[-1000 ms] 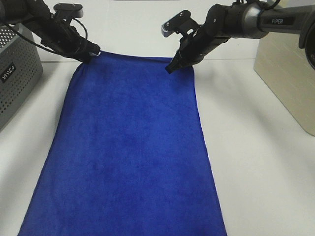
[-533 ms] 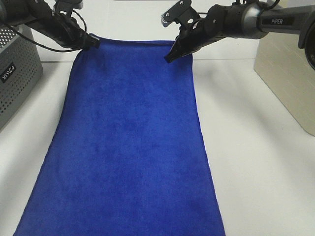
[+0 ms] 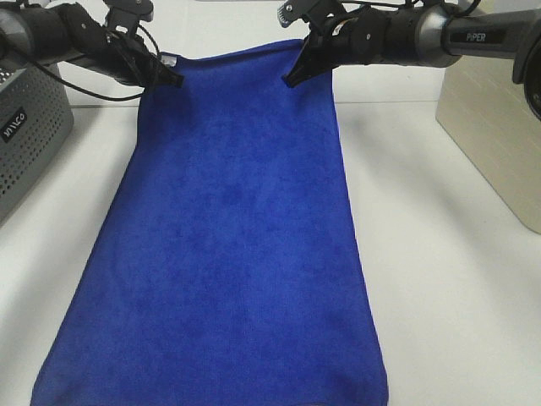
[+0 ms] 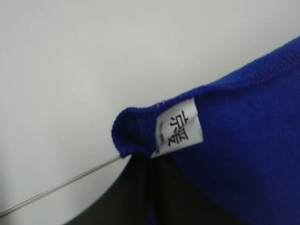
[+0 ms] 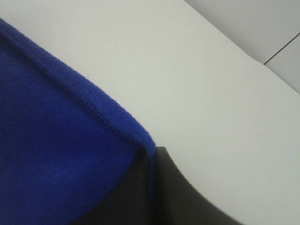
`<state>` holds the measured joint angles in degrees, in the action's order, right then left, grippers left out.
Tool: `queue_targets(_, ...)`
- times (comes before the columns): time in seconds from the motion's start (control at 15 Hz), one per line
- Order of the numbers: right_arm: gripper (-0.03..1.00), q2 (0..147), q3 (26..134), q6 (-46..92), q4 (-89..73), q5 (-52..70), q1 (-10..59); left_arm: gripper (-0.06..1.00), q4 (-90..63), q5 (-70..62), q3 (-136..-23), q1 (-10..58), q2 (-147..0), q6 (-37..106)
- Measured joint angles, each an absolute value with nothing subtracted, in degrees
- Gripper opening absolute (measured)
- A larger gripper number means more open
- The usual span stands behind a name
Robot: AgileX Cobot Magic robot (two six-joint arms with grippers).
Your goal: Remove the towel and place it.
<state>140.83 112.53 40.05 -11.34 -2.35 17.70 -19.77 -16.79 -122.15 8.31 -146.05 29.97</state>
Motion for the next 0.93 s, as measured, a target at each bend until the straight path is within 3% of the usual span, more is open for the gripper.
queue_targets(0.93,0.02,148.1,112.5,40.3,-11.3,-8.5,17.2,0.02,-19.7,-9.3,-122.2,8.4,-150.3,30.0)
